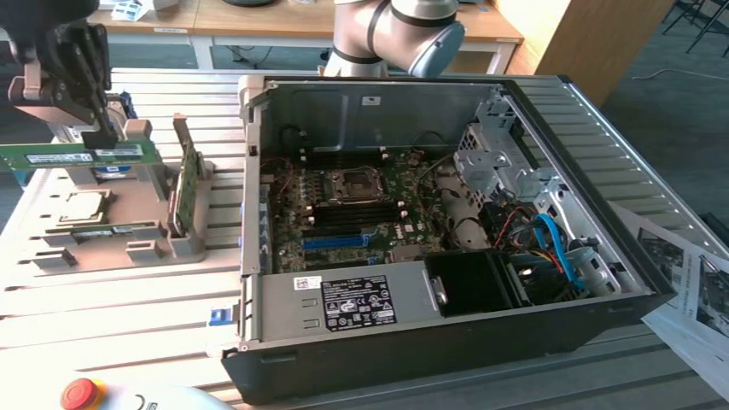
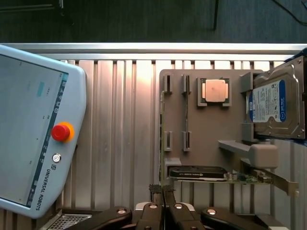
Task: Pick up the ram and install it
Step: 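Pick up the ram and move it above insertion slot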
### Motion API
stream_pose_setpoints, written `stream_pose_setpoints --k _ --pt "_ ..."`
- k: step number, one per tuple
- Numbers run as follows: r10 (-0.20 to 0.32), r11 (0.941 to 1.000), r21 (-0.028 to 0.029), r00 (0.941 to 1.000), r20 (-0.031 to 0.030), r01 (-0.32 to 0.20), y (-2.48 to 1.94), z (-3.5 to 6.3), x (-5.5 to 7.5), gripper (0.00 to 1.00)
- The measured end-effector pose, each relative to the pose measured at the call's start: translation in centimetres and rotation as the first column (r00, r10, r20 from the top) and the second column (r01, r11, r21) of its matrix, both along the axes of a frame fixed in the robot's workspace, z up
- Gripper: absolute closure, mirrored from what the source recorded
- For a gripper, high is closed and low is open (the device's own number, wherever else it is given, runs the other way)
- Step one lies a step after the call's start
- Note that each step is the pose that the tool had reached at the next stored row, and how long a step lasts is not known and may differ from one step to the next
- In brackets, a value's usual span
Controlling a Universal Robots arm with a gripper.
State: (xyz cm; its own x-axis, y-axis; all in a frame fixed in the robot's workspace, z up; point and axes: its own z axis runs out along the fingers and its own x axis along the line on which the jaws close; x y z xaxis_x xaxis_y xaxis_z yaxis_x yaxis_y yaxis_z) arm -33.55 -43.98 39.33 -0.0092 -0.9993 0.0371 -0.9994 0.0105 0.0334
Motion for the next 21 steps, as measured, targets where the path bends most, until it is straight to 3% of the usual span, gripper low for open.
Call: stream_pose_setpoints --k 21 --pt "0.0 1.0 0.0001 1.0 0.0001 0.0 -0.45 -0.01 4.3 0.88"
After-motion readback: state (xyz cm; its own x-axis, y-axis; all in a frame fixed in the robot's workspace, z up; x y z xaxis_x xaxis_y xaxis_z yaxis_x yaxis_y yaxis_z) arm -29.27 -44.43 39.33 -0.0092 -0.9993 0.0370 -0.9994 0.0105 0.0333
